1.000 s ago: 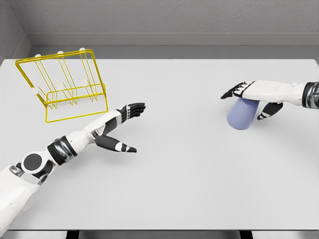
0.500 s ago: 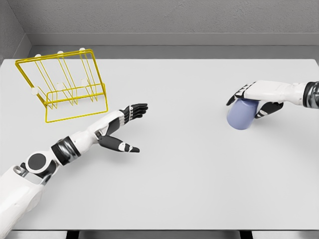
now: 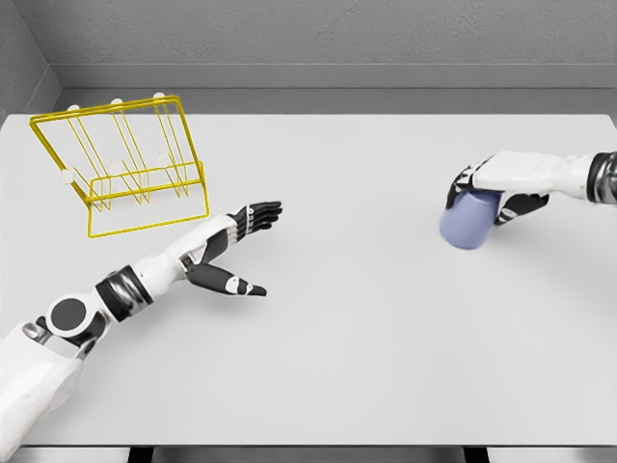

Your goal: Place the cup on the cup holder with both arms

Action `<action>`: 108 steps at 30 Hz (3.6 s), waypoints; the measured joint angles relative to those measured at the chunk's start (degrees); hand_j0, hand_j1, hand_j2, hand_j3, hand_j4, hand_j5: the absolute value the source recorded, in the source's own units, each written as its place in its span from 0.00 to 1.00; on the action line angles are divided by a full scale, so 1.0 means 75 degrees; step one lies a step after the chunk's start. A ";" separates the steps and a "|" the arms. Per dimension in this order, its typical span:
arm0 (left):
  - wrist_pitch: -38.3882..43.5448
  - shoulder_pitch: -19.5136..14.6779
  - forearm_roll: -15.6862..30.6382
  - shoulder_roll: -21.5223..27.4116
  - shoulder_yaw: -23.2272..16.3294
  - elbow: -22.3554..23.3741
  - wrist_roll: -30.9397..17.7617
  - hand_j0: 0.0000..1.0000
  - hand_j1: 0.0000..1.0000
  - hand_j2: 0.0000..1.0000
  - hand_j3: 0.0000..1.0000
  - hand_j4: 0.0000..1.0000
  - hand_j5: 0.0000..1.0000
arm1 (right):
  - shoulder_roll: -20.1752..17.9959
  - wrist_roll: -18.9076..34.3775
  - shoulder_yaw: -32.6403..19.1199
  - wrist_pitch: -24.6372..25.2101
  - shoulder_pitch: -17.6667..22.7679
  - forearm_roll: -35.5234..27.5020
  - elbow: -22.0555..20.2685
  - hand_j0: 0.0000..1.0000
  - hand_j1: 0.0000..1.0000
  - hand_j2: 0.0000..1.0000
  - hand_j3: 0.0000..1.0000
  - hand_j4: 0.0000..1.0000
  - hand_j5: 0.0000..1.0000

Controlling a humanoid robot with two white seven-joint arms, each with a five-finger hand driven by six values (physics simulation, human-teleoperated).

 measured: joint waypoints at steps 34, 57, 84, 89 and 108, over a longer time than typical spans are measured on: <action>-0.0012 0.0000 0.0001 -0.0041 0.0002 -0.0003 0.0003 1.00 1.00 1.00 1.00 1.00 1.00 | 0.0152 -0.0013 -0.0047 -0.0009 -0.0316 -0.0012 -0.1111 0.64 0.64 0.64 0.64 0.64 0.64; -0.0035 0.0012 0.0010 -0.0020 0.0013 0.0005 0.0001 1.00 1.00 1.00 1.00 1.00 1.00 | 0.1170 -0.0003 -0.0037 -0.0010 -0.0480 -0.0014 -0.1283 0.64 0.64 0.64 0.64 0.64 0.64; -0.0084 -0.0223 -0.0220 -0.0583 0.0328 0.1055 -0.0004 1.00 1.00 1.00 1.00 1.00 1.00 | 0.2447 0.0056 0.0057 -0.0009 -0.0410 -0.0028 -0.0762 0.64 0.64 0.64 0.64 0.64 0.64; -0.0090 -0.0211 -0.0213 -0.0608 0.0329 0.1060 -0.0007 1.00 1.00 1.00 1.00 1.00 1.00 | 0.2640 0.0065 0.0108 -0.0011 -0.0398 -0.0010 -0.0563 0.64 0.64 0.64 0.64 0.64 0.64; -0.0069 -0.0152 -0.0221 -0.0573 0.0507 0.1059 -0.0029 1.00 1.00 1.00 1.00 1.00 1.00 | 0.2852 0.0044 0.0148 -0.0009 -0.0351 0.0001 -0.0332 1.00 1.00 1.00 1.00 1.00 1.00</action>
